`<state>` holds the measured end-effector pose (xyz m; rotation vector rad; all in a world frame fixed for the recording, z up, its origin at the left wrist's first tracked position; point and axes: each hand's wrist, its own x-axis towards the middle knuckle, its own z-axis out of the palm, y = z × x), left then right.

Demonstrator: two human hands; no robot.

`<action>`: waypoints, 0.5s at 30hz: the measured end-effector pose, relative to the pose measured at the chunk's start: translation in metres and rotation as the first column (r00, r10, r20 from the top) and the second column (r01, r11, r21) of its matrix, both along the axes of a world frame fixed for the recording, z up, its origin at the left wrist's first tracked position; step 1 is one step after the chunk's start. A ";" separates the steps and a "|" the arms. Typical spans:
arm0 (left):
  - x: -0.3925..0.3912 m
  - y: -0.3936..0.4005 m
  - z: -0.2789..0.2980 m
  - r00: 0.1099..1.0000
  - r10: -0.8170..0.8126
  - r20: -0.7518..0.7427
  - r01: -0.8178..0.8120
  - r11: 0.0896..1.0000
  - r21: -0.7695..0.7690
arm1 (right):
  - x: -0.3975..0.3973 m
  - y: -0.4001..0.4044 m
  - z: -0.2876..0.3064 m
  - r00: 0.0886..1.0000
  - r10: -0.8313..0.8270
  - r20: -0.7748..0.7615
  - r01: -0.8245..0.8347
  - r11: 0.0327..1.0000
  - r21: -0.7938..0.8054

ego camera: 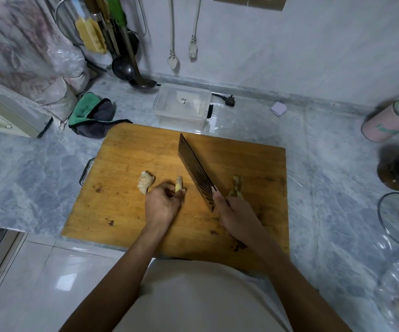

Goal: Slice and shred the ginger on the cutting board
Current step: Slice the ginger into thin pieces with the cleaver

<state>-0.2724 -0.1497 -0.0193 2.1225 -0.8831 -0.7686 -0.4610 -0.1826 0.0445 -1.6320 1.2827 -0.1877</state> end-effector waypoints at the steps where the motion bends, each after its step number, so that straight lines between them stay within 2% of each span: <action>1: 0.001 0.000 -0.002 1.000 0.003 -0.017 -0.003 1.000 -0.001 | -0.001 0.000 0.000 1.000 -0.002 0.000 0.002 1.000 0.006; 4: 0.005 -0.001 -0.009 0.993 0.045 -0.105 -0.042 0.999 0.035 | -0.001 -0.001 -0.001 1.000 -0.002 -0.009 0.002 1.000 0.011; 8: -0.005 -0.006 -0.009 0.949 0.109 -0.296 -0.105 0.994 0.031 | -0.001 0.002 -0.002 1.000 -0.005 -0.012 0.005 1.000 0.015; 15: -0.029 -0.020 -0.013 0.916 0.198 -0.350 -0.217 0.976 -0.014 | -0.004 0.009 -0.001 1.000 -0.016 -0.017 0.016 1.000 0.003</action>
